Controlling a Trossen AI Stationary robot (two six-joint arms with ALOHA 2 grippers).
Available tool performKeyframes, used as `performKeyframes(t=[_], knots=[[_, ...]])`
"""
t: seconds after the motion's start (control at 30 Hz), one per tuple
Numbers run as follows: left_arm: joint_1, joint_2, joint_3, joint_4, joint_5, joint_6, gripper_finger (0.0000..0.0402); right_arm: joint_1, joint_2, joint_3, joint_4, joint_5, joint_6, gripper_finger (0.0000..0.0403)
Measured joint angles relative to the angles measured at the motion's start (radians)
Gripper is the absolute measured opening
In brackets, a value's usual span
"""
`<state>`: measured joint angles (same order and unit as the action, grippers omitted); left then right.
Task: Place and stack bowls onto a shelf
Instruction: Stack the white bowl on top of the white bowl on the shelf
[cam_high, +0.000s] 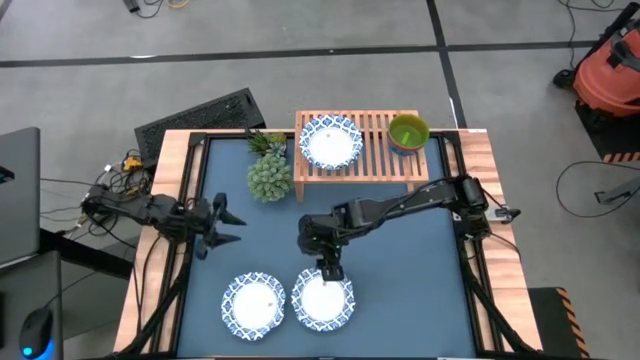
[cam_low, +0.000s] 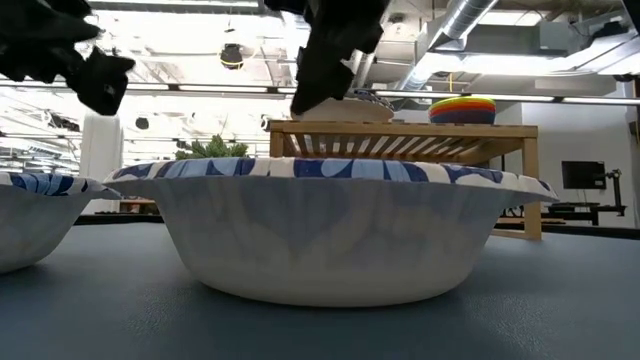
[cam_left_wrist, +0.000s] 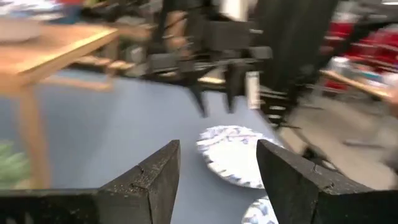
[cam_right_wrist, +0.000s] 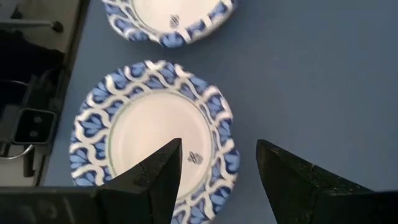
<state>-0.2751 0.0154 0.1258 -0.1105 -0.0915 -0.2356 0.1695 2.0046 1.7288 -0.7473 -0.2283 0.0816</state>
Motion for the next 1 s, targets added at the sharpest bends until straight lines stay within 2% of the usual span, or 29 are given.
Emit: performKeyframes(t=[0.13, 0.27, 0.47, 0.53, 0.7, 0.9, 1.0], knots=[[0.000, -0.013, -0.116, 0.232, 0.090, 0.079, 0.0197, 0.008, 0.024, 0.000, 0.007, -0.005, 0.000, 0.0230], [0.000, -0.003, -0.115, 0.178, 0.091, 0.061, 0.0197, 0.008, 0.040, 0.003, 0.026, -0.006, 0.001, 0.0230], [0.000, -0.011, -0.115, 0.170, 0.276, 0.048, 0.0197, 0.007, 0.062, 0.002, 0.026, -0.011, 0.005, 0.0230], [-0.001, -0.012, -0.116, 0.180, 0.302, 0.048, 0.0197, 0.007, 0.066, 0.000, 0.009, -0.015, 0.005, 0.0230], [0.000, -0.007, -0.116, 0.175, 0.289, 0.039, 0.0197, 0.007, 0.089, 0.002, 0.022, -0.049, 0.000, 0.0230], [0.000, 0.036, -0.116, 0.167, 0.240, -0.040, 0.0196, 0.007, 0.140, 0.001, 0.025, -0.072, -0.003, 0.0230], [0.000, 0.063, -0.117, 0.166, 0.223, 0.006, 0.0197, 0.007, 0.162, 0.001, 0.021, -0.091, -0.002, 0.0230]])
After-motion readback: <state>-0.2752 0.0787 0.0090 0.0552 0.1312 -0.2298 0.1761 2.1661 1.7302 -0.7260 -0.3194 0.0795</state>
